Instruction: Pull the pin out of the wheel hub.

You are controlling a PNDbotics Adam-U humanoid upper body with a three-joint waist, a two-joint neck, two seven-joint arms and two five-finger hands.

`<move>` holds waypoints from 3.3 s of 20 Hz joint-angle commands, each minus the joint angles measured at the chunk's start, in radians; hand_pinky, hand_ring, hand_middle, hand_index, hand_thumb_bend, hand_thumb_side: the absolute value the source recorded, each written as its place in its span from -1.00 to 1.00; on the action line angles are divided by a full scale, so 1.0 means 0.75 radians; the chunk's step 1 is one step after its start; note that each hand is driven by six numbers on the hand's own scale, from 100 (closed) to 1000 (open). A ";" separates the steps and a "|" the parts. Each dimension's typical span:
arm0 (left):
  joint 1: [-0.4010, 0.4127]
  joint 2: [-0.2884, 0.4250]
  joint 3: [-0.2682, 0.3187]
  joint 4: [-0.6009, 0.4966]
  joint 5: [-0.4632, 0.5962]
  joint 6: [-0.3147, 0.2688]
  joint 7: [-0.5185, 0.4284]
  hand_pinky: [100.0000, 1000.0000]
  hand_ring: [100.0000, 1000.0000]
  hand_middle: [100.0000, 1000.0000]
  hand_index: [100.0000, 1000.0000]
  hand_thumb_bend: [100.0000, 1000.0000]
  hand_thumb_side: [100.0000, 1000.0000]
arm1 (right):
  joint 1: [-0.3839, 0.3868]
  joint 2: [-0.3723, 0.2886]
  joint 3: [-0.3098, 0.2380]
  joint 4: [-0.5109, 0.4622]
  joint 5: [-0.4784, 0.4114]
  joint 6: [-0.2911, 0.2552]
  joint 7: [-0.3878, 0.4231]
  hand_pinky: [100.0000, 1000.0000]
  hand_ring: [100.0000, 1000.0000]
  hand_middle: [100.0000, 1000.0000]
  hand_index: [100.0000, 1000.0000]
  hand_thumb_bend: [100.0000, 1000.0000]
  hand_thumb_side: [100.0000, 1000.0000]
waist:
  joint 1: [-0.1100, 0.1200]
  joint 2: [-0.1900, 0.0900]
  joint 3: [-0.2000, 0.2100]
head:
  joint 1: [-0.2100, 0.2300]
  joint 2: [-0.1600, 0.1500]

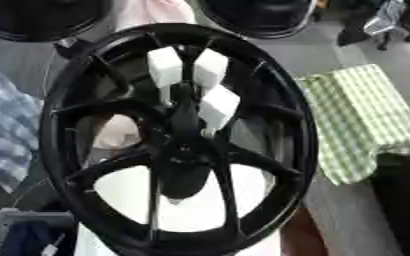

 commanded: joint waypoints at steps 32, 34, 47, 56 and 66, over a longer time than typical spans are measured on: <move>-0.020 0.009 -0.036 -0.010 -0.012 -0.003 -0.035 0.30 0.24 -0.13 0.44 -0.95 0.76 | -0.258 0.346 0.143 0.195 0.410 -0.408 0.268 0.57 0.51 0.44 0.55 0.08 -0.87 | 0.019 -0.047 -0.017 | -0.088 -0.045; -0.021 0.008 -0.038 -0.006 -0.011 -0.005 -0.040 0.30 0.24 -0.13 0.44 -0.95 0.76 | -0.275 0.386 0.147 0.234 0.449 -0.420 0.268 0.57 0.50 0.43 0.55 0.08 -0.87 | 0.022 -0.051 -0.021 | -0.093 -0.042; -0.009 -0.003 -0.036 0.001 -0.010 -0.005 -0.042 0.31 0.24 -0.13 0.44 -0.94 0.78 | -0.295 0.527 0.161 0.367 0.679 -0.519 0.268 0.56 0.47 0.41 0.52 0.03 -0.91 | 0.031 -0.067 -0.021 | -0.091 -0.026; -0.003 -0.009 -0.036 0.004 -0.006 0.000 -0.043 0.31 0.24 -0.13 0.44 -0.93 0.79 | -0.290 0.544 0.173 0.398 0.737 -0.540 0.268 0.52 0.44 0.40 0.51 0.01 -0.94 | 0.034 -0.074 -0.020 | -0.110 -0.043; 0.001 -0.024 -0.040 0.005 -0.005 0.005 -0.051 0.31 0.24 -0.13 0.44 -0.92 0.80 | -0.280 0.568 0.204 0.435 0.803 -0.556 0.268 0.50 0.42 0.39 0.50 -0.02 -0.98 | 0.038 -0.078 -0.009 | -0.140 -0.061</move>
